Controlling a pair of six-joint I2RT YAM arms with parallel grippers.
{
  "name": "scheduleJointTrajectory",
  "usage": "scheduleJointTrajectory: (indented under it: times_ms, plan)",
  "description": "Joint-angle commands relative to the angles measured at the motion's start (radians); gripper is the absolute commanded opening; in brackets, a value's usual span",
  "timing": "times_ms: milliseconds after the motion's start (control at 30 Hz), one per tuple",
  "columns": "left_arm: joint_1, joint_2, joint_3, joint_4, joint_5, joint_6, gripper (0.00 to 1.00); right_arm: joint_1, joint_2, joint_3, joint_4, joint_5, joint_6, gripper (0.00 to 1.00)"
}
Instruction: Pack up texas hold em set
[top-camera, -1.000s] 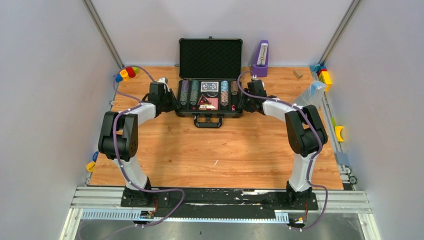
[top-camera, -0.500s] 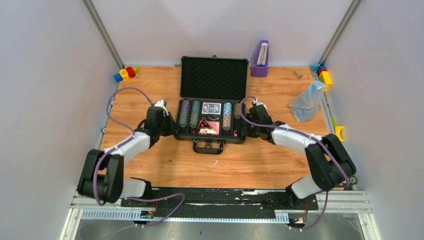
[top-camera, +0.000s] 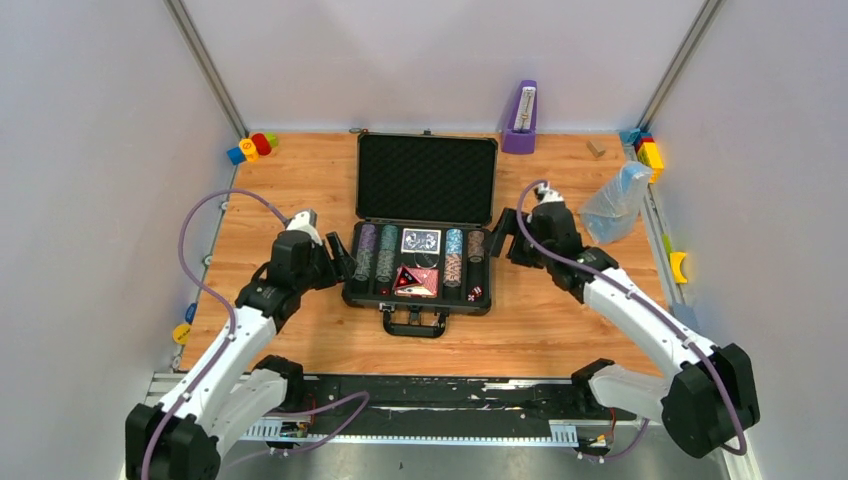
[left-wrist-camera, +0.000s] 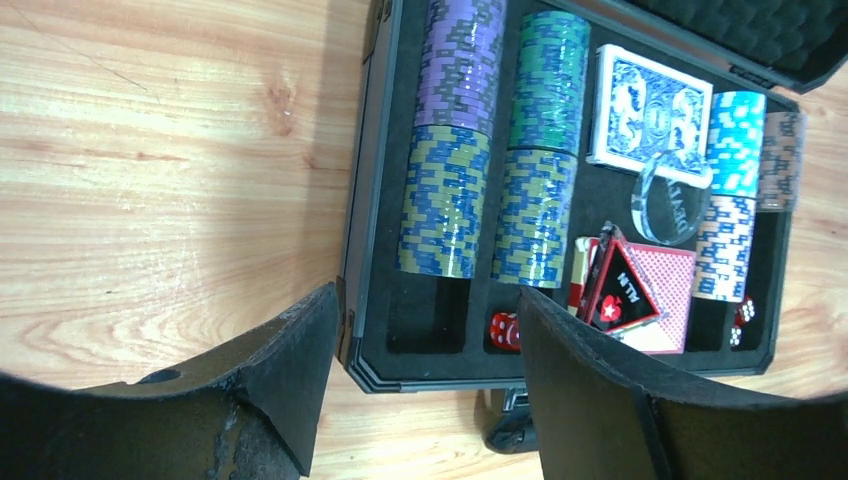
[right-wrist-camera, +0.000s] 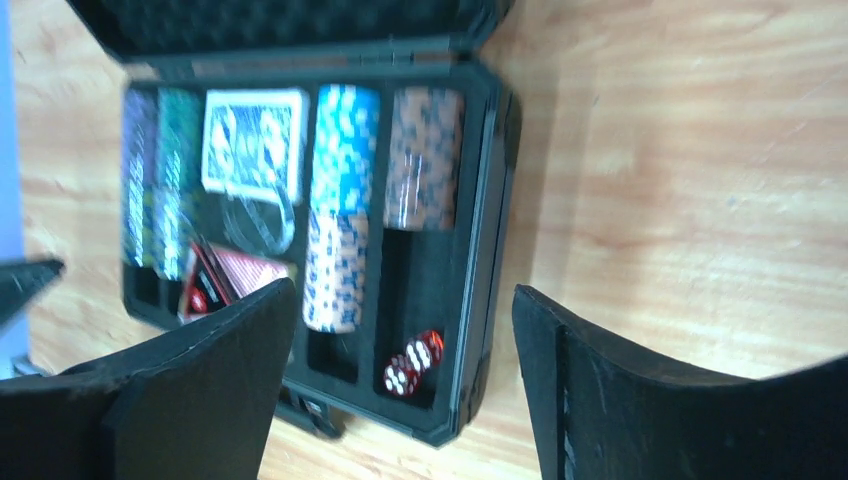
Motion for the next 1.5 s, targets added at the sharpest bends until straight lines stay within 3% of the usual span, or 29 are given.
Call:
scheduleJointTrajectory:
  times_ms: [0,167,333,467,700,867,967,1300,1467]
  plan:
    - [0.001,-0.105,0.015,-0.037,-0.003,-0.022,0.74,-0.112,0.015,0.095,0.031,0.008,0.052,0.75]
    - [0.000,-0.144,0.015,-0.028,0.090,-0.038,0.71,-0.273,0.160,0.147,0.134,-0.006,0.226,0.53]
    - [0.001,-0.179,0.044,-0.083,0.096,-0.025,0.72,-0.391,0.405,0.320,0.158,-0.064,0.236,0.32]
    - [0.001,-0.211,0.058,-0.100,0.079,-0.005,0.72,-0.462,0.663,0.526,0.162,-0.388,0.124,0.01]
    - [0.001,-0.217,0.165,-0.190,0.018,0.081,0.70,-0.437,1.011,0.833,0.149,-0.737,0.058,0.00]
    - [0.001,-0.257,0.215,-0.218,0.011,0.072,0.70,-0.367,1.110,0.995,0.146,-0.941,0.037,0.00]
    - [0.001,-0.279,0.251,-0.220,0.035,0.050,0.70,-0.317,1.053,0.998,0.147,-1.026,0.018,0.00]
    - [0.001,-0.275,0.528,-0.447,-0.110,0.136,0.72,-0.240,0.671,0.708,0.149,-0.943,-0.117,0.00]
    - [0.000,-0.266,0.563,-0.475,-0.120,0.163,0.73,-0.222,0.565,0.613,0.102,-0.923,-0.170,0.00]
